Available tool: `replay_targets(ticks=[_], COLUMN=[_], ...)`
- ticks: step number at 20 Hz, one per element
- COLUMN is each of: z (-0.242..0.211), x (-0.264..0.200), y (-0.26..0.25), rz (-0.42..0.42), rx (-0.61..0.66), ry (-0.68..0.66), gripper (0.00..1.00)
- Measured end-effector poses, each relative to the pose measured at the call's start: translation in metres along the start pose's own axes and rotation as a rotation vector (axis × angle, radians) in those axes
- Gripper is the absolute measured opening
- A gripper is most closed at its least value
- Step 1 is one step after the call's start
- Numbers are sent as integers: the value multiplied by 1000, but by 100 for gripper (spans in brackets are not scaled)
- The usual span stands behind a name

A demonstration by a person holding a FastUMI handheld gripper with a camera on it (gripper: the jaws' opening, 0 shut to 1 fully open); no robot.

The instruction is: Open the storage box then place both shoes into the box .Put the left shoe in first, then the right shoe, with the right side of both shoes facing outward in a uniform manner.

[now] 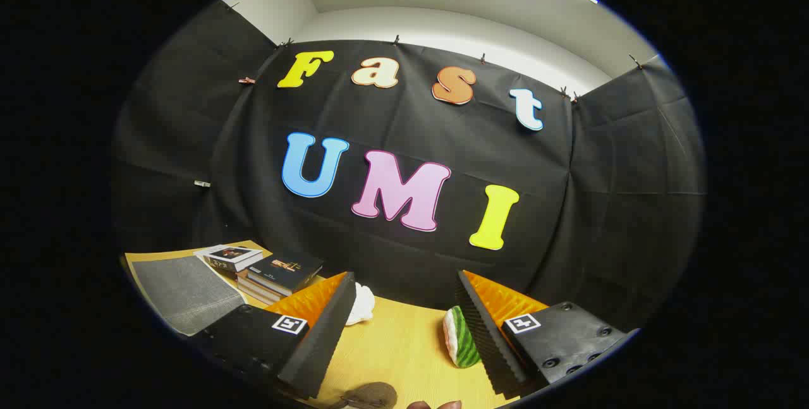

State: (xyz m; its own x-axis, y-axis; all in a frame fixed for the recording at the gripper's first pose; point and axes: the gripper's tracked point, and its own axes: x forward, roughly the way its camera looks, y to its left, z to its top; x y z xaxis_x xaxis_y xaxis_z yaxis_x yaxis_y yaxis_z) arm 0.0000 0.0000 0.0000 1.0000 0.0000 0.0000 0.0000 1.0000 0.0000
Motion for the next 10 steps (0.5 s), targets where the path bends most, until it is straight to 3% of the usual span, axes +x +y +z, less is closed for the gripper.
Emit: replay_targets(ticks=[10], z=[-9], x=[6], y=[6], rz=[38], rx=[24], ry=[27], gripper=[97])
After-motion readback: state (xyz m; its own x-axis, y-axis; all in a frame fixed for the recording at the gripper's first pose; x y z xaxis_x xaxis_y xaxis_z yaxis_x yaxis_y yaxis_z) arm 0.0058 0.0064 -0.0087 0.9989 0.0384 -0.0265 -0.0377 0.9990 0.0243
